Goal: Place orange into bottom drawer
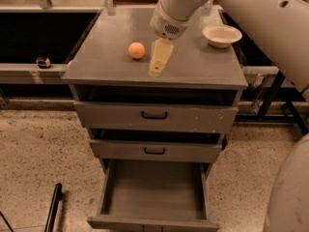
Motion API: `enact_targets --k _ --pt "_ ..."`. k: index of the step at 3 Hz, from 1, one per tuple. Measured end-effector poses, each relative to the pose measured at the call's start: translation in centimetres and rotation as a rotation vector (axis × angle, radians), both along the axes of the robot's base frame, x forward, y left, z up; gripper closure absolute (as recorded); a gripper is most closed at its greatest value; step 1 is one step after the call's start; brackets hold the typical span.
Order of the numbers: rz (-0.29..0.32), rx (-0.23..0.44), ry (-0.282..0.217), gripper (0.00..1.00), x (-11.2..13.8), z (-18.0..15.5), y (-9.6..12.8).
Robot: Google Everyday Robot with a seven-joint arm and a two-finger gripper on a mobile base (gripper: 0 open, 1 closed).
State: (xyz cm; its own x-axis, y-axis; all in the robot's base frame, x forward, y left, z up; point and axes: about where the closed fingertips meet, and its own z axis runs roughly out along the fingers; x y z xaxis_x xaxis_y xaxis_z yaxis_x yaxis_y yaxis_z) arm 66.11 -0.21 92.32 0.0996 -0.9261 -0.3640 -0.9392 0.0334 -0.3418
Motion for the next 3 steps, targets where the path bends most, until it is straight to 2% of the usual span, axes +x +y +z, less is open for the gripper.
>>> enact_targets --k 1,2,3 --pt "0.004 0.127 -0.133 0.0 4.3 2.4 0.9" --pt "-0.011 0.33 -0.159 0.0 8.5 2.9 1.8" --pt "-0.079 0.485 -0.098 0.0 12.4 0.3 2.5"
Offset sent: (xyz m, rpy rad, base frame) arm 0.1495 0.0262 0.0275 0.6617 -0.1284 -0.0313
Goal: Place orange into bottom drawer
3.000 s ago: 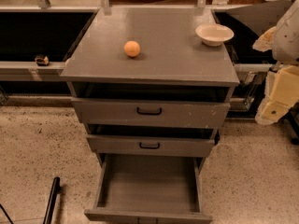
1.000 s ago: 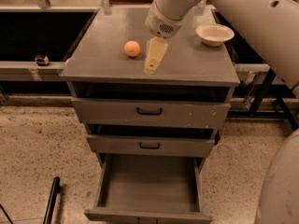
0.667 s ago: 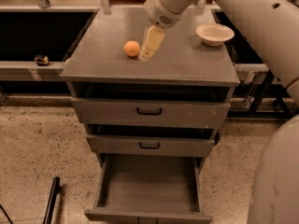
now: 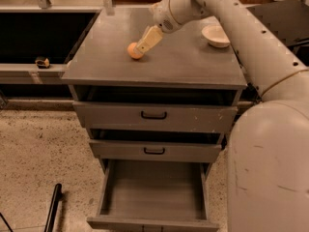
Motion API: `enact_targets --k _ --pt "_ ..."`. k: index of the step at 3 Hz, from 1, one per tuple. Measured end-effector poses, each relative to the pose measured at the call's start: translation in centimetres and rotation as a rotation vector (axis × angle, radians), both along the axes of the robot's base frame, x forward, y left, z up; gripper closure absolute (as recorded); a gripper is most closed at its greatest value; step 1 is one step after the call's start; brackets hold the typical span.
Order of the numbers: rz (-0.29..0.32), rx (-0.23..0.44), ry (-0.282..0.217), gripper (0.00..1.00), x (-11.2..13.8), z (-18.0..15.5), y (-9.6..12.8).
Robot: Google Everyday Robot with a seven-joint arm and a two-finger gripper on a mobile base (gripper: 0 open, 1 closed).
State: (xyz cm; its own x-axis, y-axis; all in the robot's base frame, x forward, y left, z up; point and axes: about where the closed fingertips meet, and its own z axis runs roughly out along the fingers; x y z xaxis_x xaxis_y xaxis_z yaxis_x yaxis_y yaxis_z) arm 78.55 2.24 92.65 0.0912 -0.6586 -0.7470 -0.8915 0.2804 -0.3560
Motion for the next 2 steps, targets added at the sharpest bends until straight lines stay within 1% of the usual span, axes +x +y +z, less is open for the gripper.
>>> enact_targets --k 1,2 --pt "-0.042 0.097 0.076 0.0 2.3 -2.6 0.7" --pt "-0.063 0.14 0.143 0.0 3.3 -4.9 1.6"
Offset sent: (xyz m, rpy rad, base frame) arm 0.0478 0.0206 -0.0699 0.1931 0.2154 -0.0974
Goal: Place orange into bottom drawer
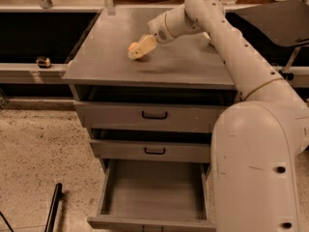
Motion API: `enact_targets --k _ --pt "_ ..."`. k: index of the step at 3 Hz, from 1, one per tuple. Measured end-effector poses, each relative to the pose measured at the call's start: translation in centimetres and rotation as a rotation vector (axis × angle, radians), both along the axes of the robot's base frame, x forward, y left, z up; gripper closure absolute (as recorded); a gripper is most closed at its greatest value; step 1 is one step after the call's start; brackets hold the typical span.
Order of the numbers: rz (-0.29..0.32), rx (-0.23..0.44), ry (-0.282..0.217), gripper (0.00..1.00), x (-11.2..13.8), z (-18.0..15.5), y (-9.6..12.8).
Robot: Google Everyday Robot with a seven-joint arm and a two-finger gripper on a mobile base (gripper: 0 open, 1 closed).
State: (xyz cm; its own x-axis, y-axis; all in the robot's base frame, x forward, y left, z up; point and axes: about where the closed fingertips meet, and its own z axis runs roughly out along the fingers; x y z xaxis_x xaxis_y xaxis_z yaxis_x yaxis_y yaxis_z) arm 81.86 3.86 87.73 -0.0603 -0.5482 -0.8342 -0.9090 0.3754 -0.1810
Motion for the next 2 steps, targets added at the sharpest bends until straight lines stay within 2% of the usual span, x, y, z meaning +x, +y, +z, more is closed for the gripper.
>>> enact_targets --k 1,2 --pt "-0.014 0.031 0.061 0.24 0.7 -2.14 0.82" --pt "-0.033 0.044 0.077 0.48 0.98 -2.8 0.87"
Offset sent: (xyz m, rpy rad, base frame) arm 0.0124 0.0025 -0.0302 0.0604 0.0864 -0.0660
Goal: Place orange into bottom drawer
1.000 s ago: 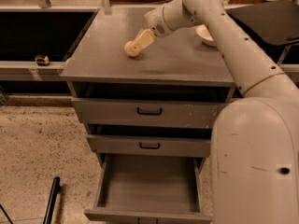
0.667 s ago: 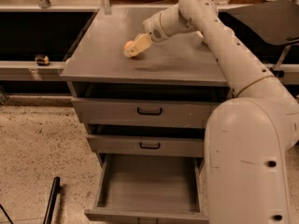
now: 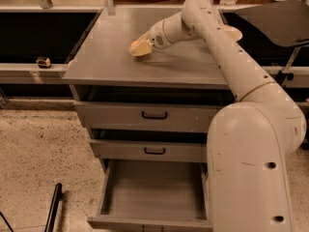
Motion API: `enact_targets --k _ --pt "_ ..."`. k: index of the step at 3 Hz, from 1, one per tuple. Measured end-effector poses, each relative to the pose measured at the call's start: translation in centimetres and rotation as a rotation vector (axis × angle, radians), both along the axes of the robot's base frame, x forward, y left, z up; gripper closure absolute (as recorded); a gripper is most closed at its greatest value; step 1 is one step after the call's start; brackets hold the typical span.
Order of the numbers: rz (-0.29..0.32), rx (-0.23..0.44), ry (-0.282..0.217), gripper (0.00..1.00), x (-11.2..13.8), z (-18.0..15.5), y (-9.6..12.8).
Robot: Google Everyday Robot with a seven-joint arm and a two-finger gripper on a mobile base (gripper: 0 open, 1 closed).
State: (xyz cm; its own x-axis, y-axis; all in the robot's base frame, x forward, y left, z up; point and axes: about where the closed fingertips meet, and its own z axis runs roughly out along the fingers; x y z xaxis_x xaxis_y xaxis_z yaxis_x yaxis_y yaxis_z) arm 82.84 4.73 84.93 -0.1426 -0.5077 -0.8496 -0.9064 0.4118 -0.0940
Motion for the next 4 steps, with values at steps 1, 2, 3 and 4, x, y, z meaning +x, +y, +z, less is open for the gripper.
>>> enact_targets --k 1,2,3,4 --pt "0.001 0.014 -0.003 0.71 -0.1 0.0 0.1" --pt "0.043 0.05 -0.066 0.94 -1.6 2.5 0.6" --pt "0.083 0.044 -0.205 1.0 -4.8 7.2 1.2" --pt "0.194 -0.034 -0.184 1.0 -9.3 4.0 5.3"
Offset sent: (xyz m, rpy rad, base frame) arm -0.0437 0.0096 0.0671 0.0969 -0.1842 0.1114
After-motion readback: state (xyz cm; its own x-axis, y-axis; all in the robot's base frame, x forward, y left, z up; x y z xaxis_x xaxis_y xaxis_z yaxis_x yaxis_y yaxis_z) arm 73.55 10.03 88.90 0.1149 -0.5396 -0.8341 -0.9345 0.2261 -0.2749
